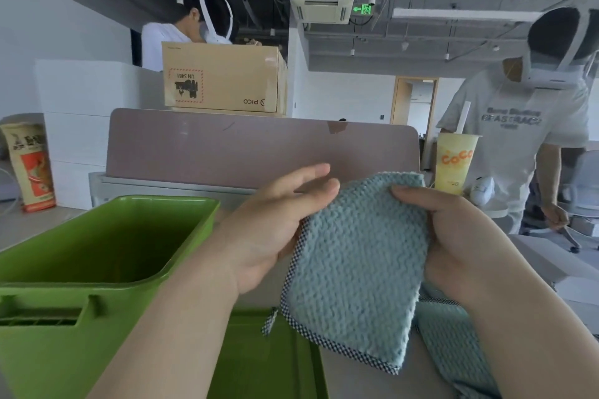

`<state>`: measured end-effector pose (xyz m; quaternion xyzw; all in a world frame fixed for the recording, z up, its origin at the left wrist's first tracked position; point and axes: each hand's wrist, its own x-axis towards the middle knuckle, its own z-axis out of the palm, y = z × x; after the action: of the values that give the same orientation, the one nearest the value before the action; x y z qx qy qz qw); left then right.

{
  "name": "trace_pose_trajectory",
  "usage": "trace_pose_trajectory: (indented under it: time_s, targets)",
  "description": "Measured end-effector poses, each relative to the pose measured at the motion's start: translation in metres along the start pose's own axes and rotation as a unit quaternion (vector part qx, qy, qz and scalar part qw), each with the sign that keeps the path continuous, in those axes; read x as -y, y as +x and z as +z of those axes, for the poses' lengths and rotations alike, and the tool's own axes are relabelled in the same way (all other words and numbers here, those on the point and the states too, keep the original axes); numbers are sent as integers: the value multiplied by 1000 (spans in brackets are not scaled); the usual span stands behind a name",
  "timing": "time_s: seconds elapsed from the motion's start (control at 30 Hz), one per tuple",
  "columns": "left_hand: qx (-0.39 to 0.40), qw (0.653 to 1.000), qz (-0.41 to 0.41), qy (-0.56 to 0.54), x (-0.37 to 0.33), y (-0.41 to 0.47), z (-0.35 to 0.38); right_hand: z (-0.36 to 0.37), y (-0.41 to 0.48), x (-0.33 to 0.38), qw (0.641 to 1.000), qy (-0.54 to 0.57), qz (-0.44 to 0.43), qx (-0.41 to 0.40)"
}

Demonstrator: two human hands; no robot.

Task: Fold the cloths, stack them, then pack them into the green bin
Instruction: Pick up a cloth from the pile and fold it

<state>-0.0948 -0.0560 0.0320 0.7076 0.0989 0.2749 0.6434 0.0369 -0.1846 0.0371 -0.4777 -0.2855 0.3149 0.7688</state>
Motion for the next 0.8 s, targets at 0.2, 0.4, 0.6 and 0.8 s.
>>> trace_pose_trajectory:
  time_s: [0.2,0.4,0.6,0.8]
  targets:
    - [-120,986,82,81,-1,-2,-1,-2,1,-1,998,-54,19,24]
    - [-184,961,142,149,-3,-3,1,-4,-1,1,997,-62,-32,-16]
    - [-230,950,137,158,-4,-3,-5,-4,-5,8,998,-34,-46,23]
    - [-208,965,135,86,-8,-5,-11,-7,-6,12,995,-37,-83,47]
